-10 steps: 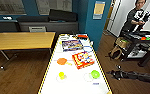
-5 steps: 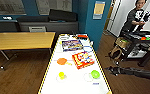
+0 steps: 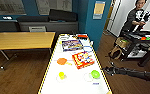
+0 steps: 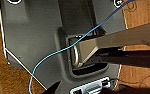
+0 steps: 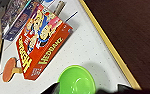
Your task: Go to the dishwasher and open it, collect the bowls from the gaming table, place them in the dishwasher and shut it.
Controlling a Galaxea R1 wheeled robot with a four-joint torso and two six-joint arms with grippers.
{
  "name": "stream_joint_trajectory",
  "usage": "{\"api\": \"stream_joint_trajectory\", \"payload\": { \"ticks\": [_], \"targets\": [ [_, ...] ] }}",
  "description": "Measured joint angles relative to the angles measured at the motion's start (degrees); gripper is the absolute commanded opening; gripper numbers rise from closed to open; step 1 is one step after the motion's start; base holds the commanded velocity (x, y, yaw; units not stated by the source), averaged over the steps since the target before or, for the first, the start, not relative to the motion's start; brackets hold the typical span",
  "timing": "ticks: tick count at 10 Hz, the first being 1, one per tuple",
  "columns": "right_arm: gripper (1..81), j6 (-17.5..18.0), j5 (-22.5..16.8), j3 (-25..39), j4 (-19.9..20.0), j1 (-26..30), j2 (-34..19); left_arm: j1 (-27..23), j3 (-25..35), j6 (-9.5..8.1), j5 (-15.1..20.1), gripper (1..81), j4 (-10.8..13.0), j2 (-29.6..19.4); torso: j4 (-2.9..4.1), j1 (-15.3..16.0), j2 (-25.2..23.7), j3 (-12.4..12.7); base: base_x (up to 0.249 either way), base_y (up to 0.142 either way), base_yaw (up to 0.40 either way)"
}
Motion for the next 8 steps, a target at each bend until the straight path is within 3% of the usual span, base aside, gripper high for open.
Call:
{"api": "stream_joint_trajectory", "payload": {
  "ticks": [3,8],
  "targets": [
    [81.1,0.00,0.02,-2.90,-0.02,-0.41,2.49,0.00,0.00,0.00,0.50,81.1,-0.01,0.02,0.00,0.00,0.00,-0.18,0.000,0.000,0.000],
    [81.1,-0.02,0.39,-4.58,-0.02,-0.33,4.39,-0.91,0.00,0.00,0.72,81.1,-0.01,0.05,0.00,0.02,0.05,-4.66,0.000,0.000,0.000]
  ]
}}
